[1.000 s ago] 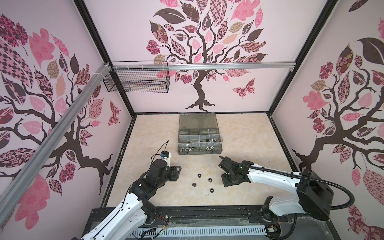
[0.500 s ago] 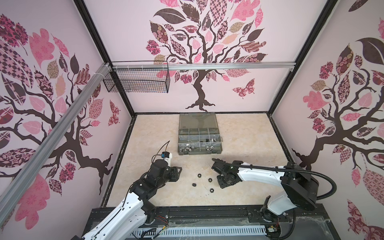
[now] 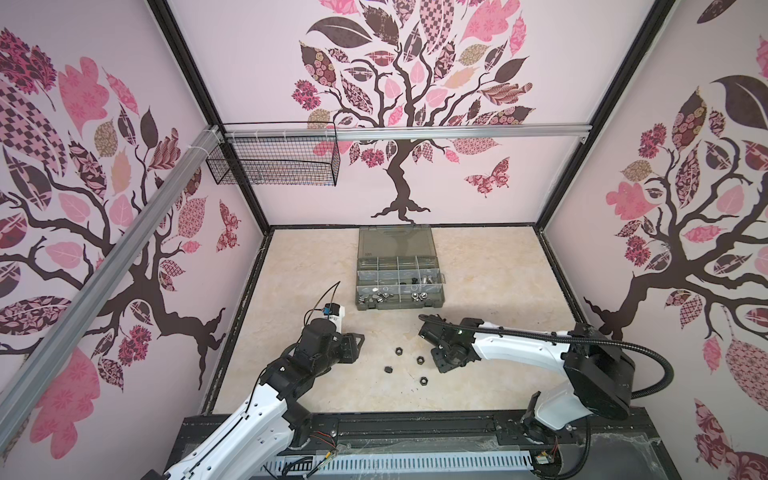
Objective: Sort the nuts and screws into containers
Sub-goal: 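Carry the dark bolt with the right gripper into the dark bolt compartment and release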
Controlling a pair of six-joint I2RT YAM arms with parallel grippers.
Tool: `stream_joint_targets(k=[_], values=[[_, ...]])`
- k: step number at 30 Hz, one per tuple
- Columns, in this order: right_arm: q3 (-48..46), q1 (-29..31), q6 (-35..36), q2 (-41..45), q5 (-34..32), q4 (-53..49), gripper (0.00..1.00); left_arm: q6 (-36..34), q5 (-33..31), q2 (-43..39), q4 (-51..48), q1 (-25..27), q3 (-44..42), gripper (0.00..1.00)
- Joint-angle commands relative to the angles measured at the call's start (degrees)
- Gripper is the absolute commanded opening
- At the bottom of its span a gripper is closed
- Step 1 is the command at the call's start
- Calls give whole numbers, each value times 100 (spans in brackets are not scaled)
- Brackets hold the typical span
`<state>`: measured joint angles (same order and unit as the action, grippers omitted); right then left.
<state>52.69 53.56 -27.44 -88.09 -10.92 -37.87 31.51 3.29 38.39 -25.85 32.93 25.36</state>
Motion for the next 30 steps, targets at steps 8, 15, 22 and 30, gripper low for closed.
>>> stream_joint_targets(k=[8, 15, 22, 30], values=[[1809, -1005, 3108, -291, -578, 1556, 33, 57, 41, -177, -35, 61, -159, 43], [2626, -1520, 4351, -1614, 4, 2444, 32, 149, 27, -258, -87, 191, -163, 42], [3152, -1737, 4696, -2572, 292, 2677, 32, 254, -113, -258, -114, 412, -198, 42], [3476, -1806, 4934, -3031, 497, 2713, 35, 367, -256, -126, -83, 628, -205, 42]])
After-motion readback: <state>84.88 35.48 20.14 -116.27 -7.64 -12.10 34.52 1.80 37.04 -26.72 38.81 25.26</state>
